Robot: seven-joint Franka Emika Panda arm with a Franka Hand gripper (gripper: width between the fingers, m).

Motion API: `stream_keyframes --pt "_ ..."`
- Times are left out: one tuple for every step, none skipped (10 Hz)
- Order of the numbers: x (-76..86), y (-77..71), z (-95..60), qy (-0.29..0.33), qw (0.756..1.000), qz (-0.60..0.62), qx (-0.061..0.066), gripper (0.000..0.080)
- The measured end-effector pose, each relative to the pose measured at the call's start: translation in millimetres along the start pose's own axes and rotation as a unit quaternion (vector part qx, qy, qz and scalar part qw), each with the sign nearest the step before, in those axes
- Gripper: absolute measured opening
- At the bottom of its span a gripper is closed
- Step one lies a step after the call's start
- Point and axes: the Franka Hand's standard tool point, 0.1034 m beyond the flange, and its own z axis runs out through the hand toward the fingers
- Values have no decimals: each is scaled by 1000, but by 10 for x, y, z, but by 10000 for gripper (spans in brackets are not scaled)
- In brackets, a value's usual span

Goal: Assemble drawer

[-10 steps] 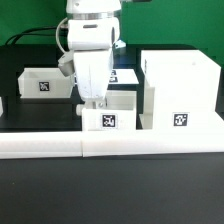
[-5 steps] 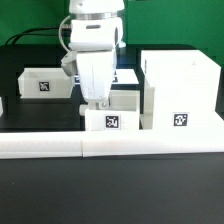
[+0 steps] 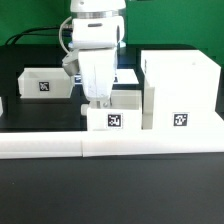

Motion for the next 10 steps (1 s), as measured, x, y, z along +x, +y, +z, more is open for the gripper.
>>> stream_keyframes --pt "-1 -22 9 0 1000 1 5 44" --pt "34 -28 20 -1 1000 -2 6 44" --pt "57 -19 23 -3 1000 -9 7 44" --pt "58 -10 20 -3 1000 -7 8 44" --pt "51 -11 21 -3 1000 -7 9 44" --pt "48 -13 23 -3 1000 -6 9 44" --pt "48 -14 24 -3 1000 -6 9 44" --pt "58 -13 30 -4 1000 -11 10 44" --pt "60 9 33 -7 1000 -20 11 44" --pt "62 44 31 -12 999 -31 16 44"
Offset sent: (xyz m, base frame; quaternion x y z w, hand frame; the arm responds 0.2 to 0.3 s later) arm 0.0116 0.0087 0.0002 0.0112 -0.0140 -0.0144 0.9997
